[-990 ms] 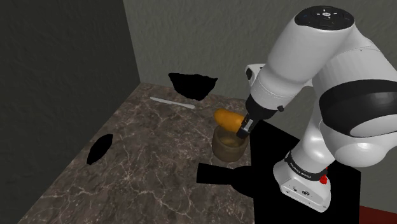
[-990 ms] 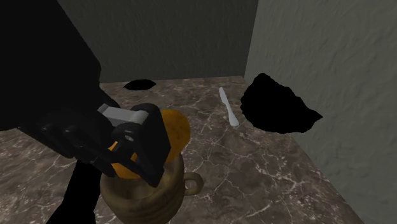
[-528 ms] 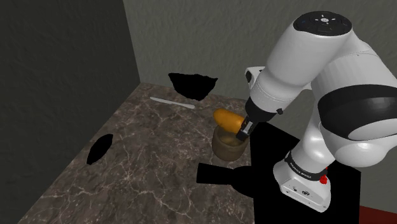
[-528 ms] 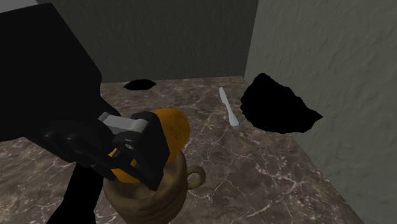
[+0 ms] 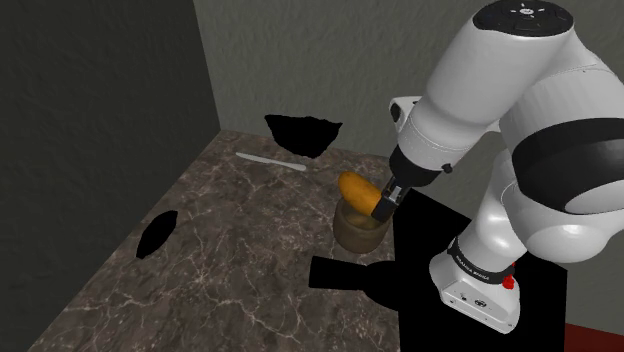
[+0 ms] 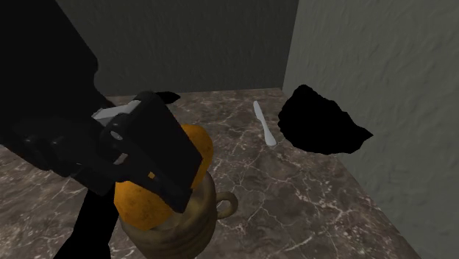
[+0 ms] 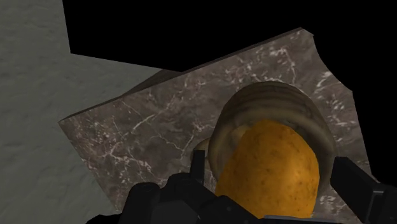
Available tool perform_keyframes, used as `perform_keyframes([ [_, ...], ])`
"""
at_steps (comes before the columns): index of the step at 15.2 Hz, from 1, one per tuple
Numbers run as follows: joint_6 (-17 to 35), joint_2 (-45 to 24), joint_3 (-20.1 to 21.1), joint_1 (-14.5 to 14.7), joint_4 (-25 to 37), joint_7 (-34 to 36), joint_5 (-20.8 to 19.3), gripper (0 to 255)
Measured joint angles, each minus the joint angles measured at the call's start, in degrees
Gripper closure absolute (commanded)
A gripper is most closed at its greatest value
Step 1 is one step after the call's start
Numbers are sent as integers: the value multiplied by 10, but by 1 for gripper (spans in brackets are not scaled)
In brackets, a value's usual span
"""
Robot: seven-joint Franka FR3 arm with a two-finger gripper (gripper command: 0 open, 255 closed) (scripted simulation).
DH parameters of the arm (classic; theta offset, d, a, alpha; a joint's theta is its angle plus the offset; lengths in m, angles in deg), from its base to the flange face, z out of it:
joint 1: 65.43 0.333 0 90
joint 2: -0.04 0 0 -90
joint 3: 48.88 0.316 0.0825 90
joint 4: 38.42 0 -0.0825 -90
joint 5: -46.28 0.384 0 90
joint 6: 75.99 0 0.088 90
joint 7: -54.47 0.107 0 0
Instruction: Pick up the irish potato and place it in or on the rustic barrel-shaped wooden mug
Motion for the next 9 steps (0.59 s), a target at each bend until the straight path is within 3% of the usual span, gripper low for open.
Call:
perform_keyframes([
  [4, -46, 4, -4, -1, 42, 1, -4, 0],
  [9, -50, 3, -6, -2, 47, 0, -5, 0],
])
